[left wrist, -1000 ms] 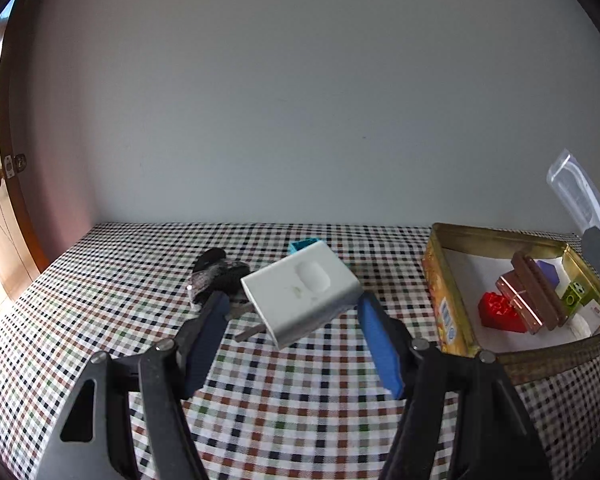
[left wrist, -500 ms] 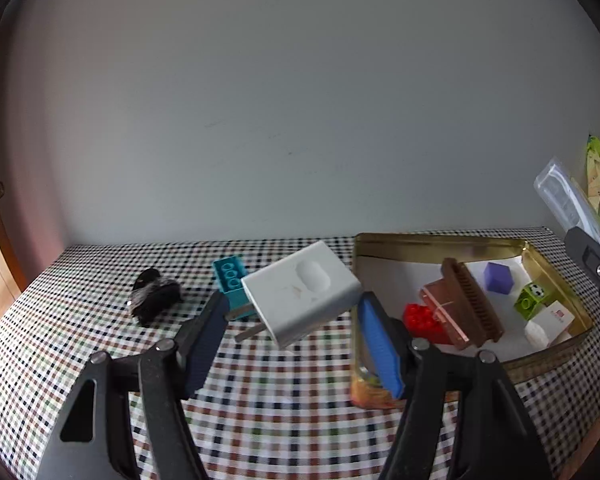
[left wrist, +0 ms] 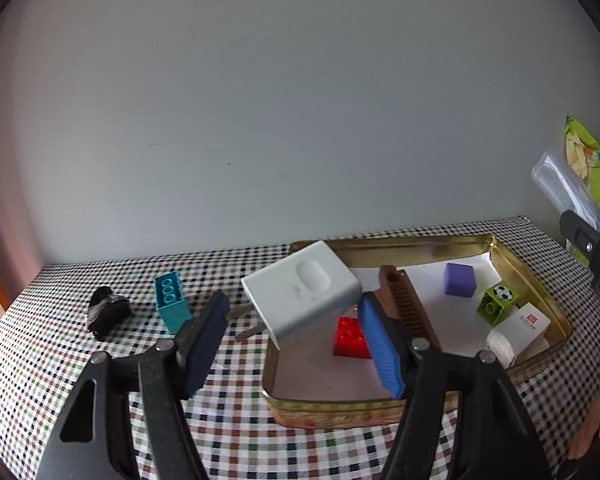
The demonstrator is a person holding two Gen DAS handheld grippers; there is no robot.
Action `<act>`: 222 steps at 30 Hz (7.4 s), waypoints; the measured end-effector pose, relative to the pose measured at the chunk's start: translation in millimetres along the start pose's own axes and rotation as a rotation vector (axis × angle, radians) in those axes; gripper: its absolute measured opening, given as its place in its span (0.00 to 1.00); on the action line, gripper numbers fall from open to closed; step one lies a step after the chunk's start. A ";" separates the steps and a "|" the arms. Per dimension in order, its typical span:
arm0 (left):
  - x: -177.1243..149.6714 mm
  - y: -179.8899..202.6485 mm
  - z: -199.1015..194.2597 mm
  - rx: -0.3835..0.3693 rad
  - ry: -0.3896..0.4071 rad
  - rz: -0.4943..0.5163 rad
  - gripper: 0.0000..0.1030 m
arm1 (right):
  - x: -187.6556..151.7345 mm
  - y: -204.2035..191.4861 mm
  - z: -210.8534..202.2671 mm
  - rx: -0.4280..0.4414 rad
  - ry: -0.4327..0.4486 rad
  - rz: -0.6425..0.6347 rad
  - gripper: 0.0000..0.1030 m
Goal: Organize rigid objects
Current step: 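Carry the white charger with the left gripper while the right gripper carries the clear box over the tin, then open both grippers to drop the charger and clear box into the tin, then withdraw both grippers from the tin toward the teal brick and black clip, then grasp the teal toy brick with the right gripper, then grasp the black claw clip with the left gripper while the right gripper lifts the teal brick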
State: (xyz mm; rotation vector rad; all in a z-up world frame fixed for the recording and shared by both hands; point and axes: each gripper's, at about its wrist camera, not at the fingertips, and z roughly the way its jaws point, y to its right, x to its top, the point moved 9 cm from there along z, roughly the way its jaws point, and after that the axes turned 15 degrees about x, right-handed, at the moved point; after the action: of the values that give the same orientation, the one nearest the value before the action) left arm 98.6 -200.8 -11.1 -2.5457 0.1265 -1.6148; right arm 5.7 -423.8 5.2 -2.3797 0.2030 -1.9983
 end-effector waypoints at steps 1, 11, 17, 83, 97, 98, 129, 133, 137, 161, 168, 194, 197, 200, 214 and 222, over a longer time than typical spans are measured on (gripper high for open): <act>-0.1 3.7 0.7 -0.006 -0.003 0.002 0.65 | -0.2 6.7 0.3 -0.009 -0.002 0.006 0.61; -0.8 45.6 1.9 -0.059 -0.009 0.043 0.65 | -2.4 22.7 10.7 -0.018 -0.042 0.004 0.61; 1.1 80.3 -0.1 -0.109 -0.009 0.087 0.65 | -9.3 18.3 21.5 0.021 -0.089 -0.008 0.61; -16.1 27.6 10.2 0.074 -0.031 0.019 1.00 | -1.6 64.6 0.4 -0.176 0.085 0.061 0.75; -24.9 -38.0 15.1 0.189 -0.006 0.013 0.99 | 4.2 46.9 -18.9 -0.249 0.154 0.031 0.75; -25.4 -42.7 16.7 0.194 -0.009 0.013 0.99 | 2.4 45.3 -16.7 -0.238 0.141 0.043 0.75; -30.7 -167.3 62.3 0.305 -0.024 -0.042 0.99 | -21.0 -118.2 48.7 0.011 0.015 0.044 0.75; -31.8 -184.6 68.3 0.320 -0.032 -0.064 0.99 | -26.9 -144.2 61.6 0.049 -0.012 0.047 0.75; -32.9 -203.3 76.3 0.331 -0.045 -0.089 0.99 | -30.9 -171.4 73.6 0.084 -0.025 0.041 0.75; -58.4 -332.6 151.1 0.451 -0.276 -0.257 0.99 | -60.4 -299.4 200.7 0.270 -0.300 -0.045 0.75; -61.8 -338.1 168.8 0.423 -0.331 -0.255 0.99 | -94.5 -308.7 253.3 0.264 -0.553 -0.036 0.75; -46.5 -288.9 147.8 0.348 -0.285 -0.163 1.00 | -85.4 -305.9 191.8 0.338 -0.410 -0.018 0.33; -44.5 -279.9 142.1 0.330 -0.270 -0.141 0.99 | -79.1 -297.3 180.8 0.311 -0.361 -0.017 0.33; -38.2 -261.0 133.9 0.294 -0.249 -0.111 0.99 | -76.3 -292.5 174.0 0.307 -0.338 -0.011 0.33; -14.3 -169.8 155.2 0.215 -0.325 0.005 0.99 | -80.7 -279.6 171.4 0.324 -0.359 0.024 0.33; -29.6 -140.6 178.4 0.180 -0.462 -0.006 0.89 | -85.4 -276.1 179.0 0.317 -0.383 0.035 0.27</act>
State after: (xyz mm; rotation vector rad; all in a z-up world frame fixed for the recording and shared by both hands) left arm 248.0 -47.0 -91.8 -2.6903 -0.0683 -0.9493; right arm 189.8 -151.3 -81.0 -2.4584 -0.0766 -1.3941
